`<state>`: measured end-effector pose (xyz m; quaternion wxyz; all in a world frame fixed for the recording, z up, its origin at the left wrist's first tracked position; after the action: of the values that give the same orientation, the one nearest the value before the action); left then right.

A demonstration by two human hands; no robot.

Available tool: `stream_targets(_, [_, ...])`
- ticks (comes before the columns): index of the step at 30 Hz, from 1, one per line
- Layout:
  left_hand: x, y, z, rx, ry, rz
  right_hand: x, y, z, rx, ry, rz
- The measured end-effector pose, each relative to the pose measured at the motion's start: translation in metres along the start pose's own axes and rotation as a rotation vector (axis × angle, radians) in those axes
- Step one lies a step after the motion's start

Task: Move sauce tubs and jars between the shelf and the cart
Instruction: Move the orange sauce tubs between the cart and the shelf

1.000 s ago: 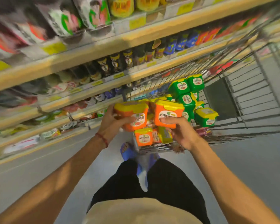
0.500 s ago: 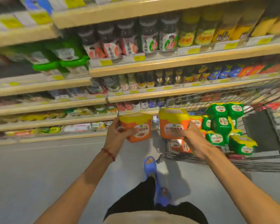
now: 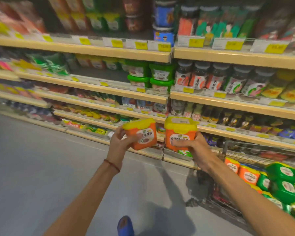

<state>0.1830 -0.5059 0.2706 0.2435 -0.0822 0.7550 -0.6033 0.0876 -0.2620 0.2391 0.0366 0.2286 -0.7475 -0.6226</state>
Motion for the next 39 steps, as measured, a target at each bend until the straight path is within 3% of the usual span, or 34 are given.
stream_targets(11, [0.060, -0.131, 0.184, -0.017, 0.018, -0.162, 0.073, 0.046, -0.221, 0.059, 0.057, 0.178])
stream_targets(17, [0.105, -0.195, 0.256, 0.027, -0.012, -0.272, 0.119, 0.076, -0.314, -0.024, 0.104, 0.256])
stream_targets(27, [0.211, -0.295, 0.305, -0.035, -0.020, -0.408, 0.223, 0.152, -0.405, -0.117, 0.146, 0.450])
stream_targets(39, [0.365, -0.369, 0.325, -0.027, 0.086, -0.420, 0.352, 0.206, -0.462, -0.166, 0.130, 0.479])
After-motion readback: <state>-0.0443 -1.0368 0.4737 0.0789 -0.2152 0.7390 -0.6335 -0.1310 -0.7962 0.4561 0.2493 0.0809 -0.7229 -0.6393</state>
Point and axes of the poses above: each hand's wrist, its own x-axis towards the middle knuckle, its own z-axis out of the back of the hand, y = z × x, the point moved 8 cm from there along x, towards the middle knuckle, and after that the axes turned 4 degrees about z, right-handed, at the moved point
